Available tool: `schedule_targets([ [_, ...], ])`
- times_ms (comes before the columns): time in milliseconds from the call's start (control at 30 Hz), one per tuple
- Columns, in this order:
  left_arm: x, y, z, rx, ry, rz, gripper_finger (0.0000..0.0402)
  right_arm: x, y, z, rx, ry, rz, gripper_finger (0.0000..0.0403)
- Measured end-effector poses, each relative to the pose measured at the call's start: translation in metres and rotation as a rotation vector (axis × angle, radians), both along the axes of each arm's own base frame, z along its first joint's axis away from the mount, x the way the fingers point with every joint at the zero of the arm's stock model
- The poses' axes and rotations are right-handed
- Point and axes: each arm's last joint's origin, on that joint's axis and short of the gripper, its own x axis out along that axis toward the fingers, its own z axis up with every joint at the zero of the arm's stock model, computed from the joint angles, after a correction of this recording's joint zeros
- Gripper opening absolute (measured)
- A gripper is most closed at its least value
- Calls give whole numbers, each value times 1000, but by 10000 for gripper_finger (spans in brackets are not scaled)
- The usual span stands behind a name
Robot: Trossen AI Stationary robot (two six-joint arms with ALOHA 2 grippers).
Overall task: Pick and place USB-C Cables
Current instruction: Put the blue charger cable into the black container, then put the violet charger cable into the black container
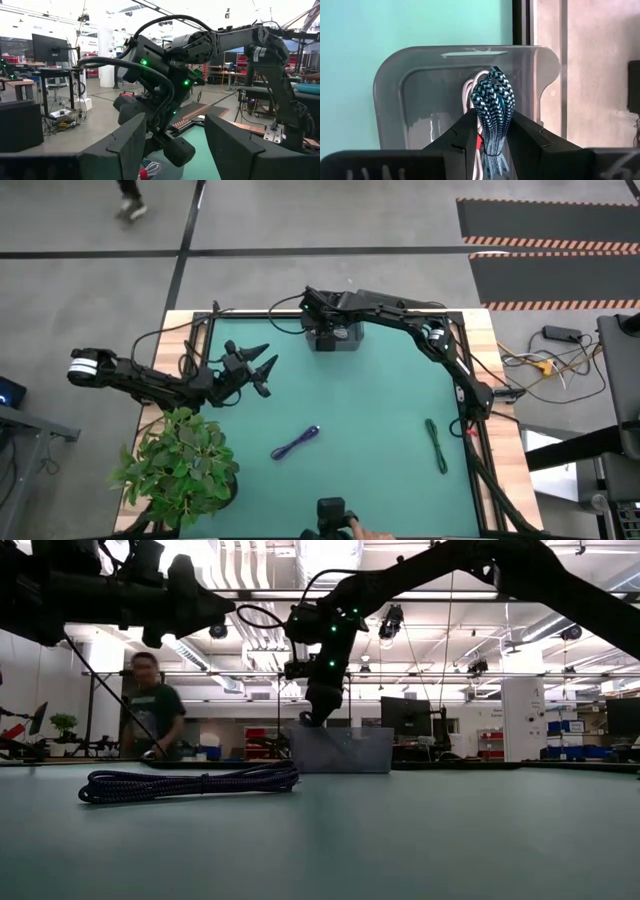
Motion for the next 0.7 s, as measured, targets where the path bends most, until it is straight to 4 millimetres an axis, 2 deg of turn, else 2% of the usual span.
schedule_targets([
  [367,0,-1,-3,1,25,-8,187,0,-1,0,1,-3,-4,109],
  [700,0,-1,-4,1,32,-8,187,1,-2,1,11,-41,-71,177],
])
